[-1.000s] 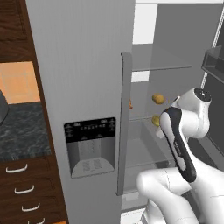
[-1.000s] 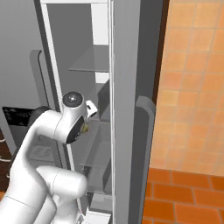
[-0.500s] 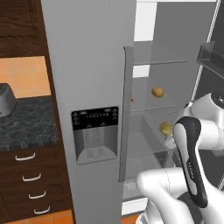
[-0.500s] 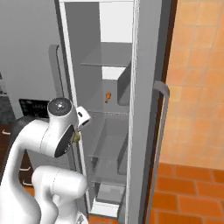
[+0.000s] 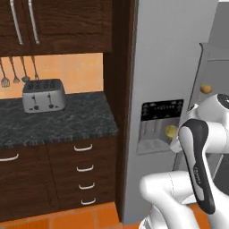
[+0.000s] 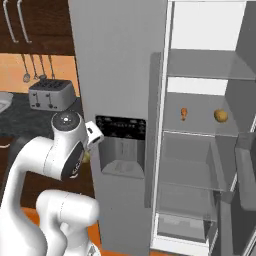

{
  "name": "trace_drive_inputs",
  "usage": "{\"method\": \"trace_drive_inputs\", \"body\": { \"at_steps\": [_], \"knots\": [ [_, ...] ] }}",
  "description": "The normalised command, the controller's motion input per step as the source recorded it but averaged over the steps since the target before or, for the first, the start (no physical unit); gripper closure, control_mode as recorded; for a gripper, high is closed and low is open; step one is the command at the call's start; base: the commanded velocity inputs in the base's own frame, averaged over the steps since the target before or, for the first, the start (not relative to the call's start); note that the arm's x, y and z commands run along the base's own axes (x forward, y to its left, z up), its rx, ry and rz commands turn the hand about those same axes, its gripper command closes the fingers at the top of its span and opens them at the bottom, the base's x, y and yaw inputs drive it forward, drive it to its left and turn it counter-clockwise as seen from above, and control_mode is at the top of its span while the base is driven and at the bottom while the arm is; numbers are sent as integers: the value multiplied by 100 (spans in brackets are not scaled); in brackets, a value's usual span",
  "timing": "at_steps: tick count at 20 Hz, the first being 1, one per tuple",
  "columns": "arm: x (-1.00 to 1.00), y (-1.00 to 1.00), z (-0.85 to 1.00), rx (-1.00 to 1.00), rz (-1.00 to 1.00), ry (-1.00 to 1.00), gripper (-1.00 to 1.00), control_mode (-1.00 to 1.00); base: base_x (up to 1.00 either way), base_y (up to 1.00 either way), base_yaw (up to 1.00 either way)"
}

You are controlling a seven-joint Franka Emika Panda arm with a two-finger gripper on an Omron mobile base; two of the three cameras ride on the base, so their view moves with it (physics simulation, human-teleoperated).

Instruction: Place one potato and one chicken drumstick in each tupperware on the nearby counter, to pack two identical lunches.

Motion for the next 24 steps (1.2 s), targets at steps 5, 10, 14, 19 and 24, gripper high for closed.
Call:
{"method": "trace_drive_inputs", "body": {
  "at_steps": [5, 10, 14, 19, 24],
  "knots": [
    [0, 0, 0, 0, 0, 0, 100, 100, 57, 100, 0],
    [0, 0, 0, 0, 0, 0, 100, 100, 33, 100, 0],
    [0, 0, 0, 0, 0, 0, 100, 100, 20, 100, 0],
    [0, 0, 0, 0, 0, 0, 100, 100, 53, 100, 0],
    [0, 0, 0, 0, 0, 0, 100, 100, 58, 100, 0]
  ]
}}
